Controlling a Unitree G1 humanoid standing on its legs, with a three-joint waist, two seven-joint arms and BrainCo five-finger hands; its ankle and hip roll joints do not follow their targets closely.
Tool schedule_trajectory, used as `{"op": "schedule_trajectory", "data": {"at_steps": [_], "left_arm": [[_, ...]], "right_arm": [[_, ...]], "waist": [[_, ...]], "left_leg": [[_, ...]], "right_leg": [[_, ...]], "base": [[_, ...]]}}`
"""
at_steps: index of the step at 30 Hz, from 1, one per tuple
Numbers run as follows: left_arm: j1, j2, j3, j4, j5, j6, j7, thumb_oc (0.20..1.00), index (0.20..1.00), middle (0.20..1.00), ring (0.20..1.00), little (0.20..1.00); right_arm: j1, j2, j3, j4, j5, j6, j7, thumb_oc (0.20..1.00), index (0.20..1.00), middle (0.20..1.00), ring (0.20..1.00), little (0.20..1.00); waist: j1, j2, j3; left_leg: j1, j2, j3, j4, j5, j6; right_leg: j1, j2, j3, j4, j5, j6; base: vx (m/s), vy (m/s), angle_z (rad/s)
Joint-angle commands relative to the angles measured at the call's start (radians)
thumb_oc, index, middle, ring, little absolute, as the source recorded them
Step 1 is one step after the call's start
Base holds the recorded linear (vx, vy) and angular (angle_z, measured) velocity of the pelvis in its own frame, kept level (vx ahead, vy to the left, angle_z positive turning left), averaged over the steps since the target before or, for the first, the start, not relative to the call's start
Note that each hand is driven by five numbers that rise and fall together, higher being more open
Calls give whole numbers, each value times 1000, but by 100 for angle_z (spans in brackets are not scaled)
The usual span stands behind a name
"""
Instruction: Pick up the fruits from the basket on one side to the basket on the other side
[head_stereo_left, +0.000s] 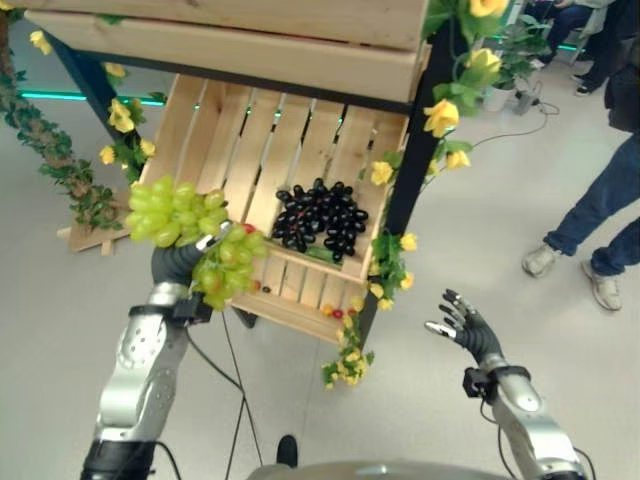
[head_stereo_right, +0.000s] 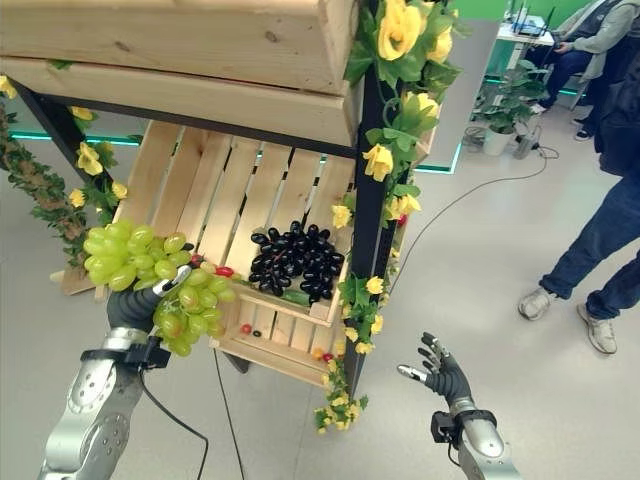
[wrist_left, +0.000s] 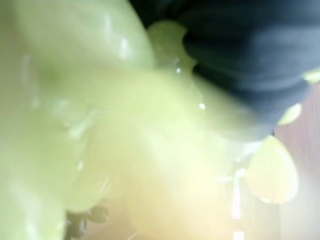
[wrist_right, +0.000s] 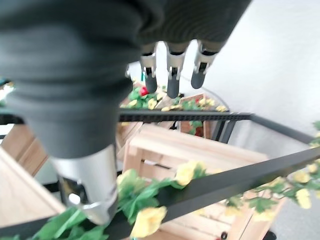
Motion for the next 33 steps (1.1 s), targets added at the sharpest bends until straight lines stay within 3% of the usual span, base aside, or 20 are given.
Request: {"op": "schedule_trajectory", "data": {"at_steps": [1,10,28,29,30,33], "left_arm": [[-136,40,1,9,-13,-60,-5,200,200,200,200,200],[-331,98,-119,213,-69,-49,41,200,200,200,200,200],[-621,271,-203,763,24,5,112,200,200,200,200,200],[-636,269,-207,792,24,2,120,291,291,291,291,291],[-647,276,-212,820,38,5,117,1000,1000,1000,1000,1000],[-664,293,-213,879,106,9,124,1000,1000,1000,1000,1000]], "right_arm": [[-38,-11,8,-18,-1,-26,12,1000,1000,1000,1000,1000],[-56,-13,54,3,4,-18,13,1000,1000,1000,1000,1000],[-17,-38,116,-2,5,-12,10,1000,1000,1000,1000,1000],[-19,-38,120,1,7,-15,7,1000,1000,1000,1000,1000],[-18,-39,125,1,9,-17,6,1000,1000,1000,1000,1000],[-15,-39,133,4,12,-25,4,1000,1000,1000,1000,1000]], "waist": [[-14,-1,-25],[-52,-1,-42],[-120,32,-52],[-122,34,-51],[-124,36,-51],[-127,38,-52]], "left_leg": [[93,-47,36,62,-223,69],[128,-45,83,53,-233,77],[167,-25,139,33,-249,63],[166,-24,141,35,-249,62],[166,-22,144,37,-250,62],[167,-19,150,39,-252,59]], "right_leg": [[-191,30,40,-76,181,6],[-202,32,76,-67,194,20],[-205,54,120,-81,187,25],[-206,55,123,-82,187,25],[-207,57,126,-82,187,25],[-203,62,132,-84,183,25]], "base": [[-7,49,-23],[13,19,-20],[54,-4,-11],[33,5,-6],[34,0,-17],[40,-1,-17]]}}
